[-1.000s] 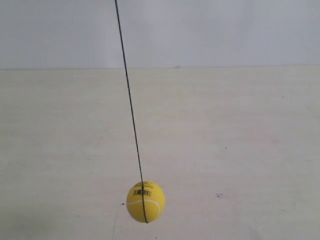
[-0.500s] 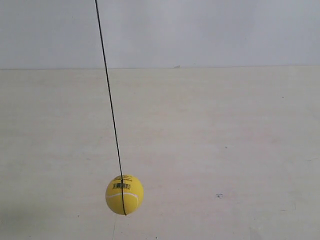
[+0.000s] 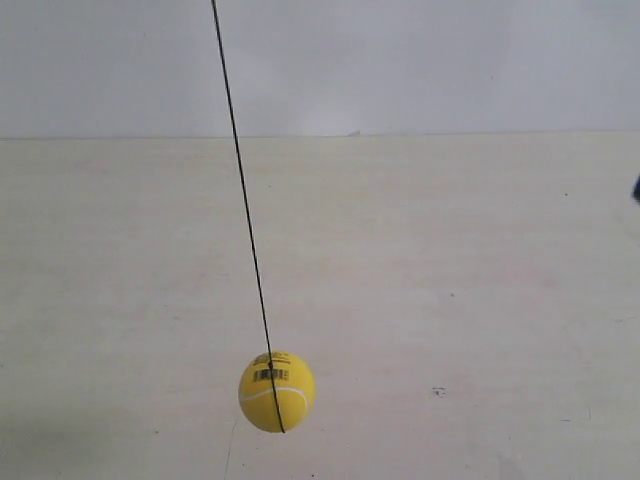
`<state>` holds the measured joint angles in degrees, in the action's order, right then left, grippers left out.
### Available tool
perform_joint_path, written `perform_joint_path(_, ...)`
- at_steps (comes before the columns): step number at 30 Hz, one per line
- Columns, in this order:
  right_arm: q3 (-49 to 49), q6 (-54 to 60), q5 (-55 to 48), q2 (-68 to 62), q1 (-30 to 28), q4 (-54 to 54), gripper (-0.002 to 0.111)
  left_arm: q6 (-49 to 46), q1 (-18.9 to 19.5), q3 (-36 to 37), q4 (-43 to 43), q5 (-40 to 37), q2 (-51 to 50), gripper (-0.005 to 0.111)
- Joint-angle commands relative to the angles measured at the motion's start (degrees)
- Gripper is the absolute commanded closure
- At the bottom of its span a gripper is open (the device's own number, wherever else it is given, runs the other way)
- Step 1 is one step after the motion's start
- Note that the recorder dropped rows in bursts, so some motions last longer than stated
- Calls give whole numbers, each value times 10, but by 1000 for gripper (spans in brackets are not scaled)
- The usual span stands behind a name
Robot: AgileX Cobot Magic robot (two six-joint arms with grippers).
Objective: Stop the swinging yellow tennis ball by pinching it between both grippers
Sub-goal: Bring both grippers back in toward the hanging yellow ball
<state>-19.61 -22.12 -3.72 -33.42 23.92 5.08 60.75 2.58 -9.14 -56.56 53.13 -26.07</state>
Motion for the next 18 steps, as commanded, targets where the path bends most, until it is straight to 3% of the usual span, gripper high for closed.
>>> perform_joint_path(1, -4, 33, 20, -88, 69, 4, 108, 18, 2, -3, -97, 0, -103, 102)
perform_joint_path(7, -4, 81, 48, -223, 158, 4, 108, -15, 2, 1, -195, 33, -274, 102)
perform_joint_path(12, -4, 91, 62, -333, 173, 4, 108, -164, 2, 49, -167, 99, -434, 102)
perform_joint_path(18, -4, 67, 200, -445, 201, 51, 108, -280, 2, 56, -108, 149, -568, 102)
